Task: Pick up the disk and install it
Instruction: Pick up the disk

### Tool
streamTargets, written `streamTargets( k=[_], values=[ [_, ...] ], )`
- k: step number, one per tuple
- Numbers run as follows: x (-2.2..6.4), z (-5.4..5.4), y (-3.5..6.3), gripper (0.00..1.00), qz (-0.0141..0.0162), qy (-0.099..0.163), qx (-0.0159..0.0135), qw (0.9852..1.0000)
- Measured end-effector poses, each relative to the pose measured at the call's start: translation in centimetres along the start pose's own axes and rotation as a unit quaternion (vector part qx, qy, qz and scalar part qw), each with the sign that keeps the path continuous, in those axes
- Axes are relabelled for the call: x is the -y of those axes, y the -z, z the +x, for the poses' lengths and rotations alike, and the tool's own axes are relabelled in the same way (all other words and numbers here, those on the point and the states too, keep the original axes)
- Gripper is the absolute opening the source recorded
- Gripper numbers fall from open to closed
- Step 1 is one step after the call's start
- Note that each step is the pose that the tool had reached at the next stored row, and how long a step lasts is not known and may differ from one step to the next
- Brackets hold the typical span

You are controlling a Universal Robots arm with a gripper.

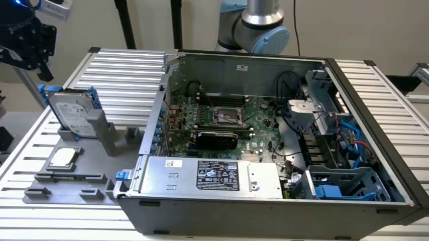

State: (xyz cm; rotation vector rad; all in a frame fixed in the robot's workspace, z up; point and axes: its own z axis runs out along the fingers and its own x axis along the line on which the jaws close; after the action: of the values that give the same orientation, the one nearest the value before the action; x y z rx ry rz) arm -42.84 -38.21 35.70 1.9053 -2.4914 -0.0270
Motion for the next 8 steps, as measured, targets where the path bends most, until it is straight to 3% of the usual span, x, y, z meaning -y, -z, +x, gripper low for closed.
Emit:
streamTargets(
  k=[4,8],
  values=[
    [0.00,0.00,-0.13,0.00,0.0004,0.036,-0.0004,0.9993],
    [0.00,0.01,-0.33,0.00,0.0002,0.073,-0.0010,0.9973]
  ],
)
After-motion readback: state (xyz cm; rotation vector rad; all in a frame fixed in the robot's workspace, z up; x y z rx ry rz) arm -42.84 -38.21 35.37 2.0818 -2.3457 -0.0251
